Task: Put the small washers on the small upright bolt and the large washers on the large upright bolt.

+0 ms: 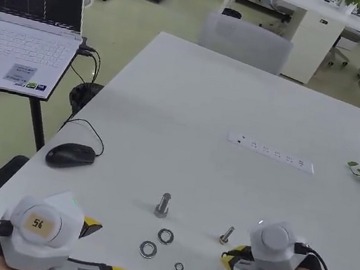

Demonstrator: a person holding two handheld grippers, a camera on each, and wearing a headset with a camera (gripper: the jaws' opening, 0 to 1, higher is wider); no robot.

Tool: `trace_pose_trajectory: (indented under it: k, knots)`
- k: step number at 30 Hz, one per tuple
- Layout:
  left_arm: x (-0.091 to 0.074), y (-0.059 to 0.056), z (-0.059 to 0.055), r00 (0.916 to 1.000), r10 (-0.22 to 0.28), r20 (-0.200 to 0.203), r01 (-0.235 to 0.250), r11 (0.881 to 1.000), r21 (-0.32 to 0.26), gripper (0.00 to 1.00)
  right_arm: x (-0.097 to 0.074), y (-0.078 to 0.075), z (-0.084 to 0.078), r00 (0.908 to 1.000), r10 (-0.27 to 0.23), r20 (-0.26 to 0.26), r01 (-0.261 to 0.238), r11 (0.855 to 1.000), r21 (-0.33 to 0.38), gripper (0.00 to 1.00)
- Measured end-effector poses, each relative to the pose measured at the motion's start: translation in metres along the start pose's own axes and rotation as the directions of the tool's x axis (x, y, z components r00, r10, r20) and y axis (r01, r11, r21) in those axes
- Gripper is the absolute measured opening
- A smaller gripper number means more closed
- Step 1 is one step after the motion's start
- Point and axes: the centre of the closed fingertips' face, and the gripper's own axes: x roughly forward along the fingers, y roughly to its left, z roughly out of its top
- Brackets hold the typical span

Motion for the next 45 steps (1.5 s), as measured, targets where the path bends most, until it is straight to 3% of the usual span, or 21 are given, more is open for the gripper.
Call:
trace_pose_trajectory:
  k: [8,14,20,27,45]
  knots:
    - [0.001,-0.001,0.003,1.0000,-0.001,0.001,0.001,1.000,0.005,0.65,-0.014,-0.015,0.009,0.9990,-0.039,0.021,0.039,0.999,-0.005,0.14]
    - [0.002,-0.002,0.004,1.0000,-0.006,0.001,0.006,1.000,0.010,0.65,-0.021,-0.027,0.025,0.9978,-0.059,0.032,0.060,0.997,-0.042,0.14]
    - [0.003,-0.003,0.006,1.0000,-0.008,0.002,0.008,1.000,0.011,0.65,-0.020,-0.036,0.038,0.9980,-0.056,0.030,0.058,0.996,-0.071,0.14]
    - [0.002,-0.001,0.006,1.0000,-0.003,0.006,0.003,1.000,0.008,0.65,-0.014,-0.036,0.046,0.9992,-0.039,0.006,0.040,0.993,-0.113,0.14]
    - [-0.001,0.002,0.003,1.0000,0.006,0.007,-0.006,1.000,-0.002,0.65,-0.004,-0.035,0.042,0.9970,-0.028,-0.072,0.015,0.986,-0.167,0.14]
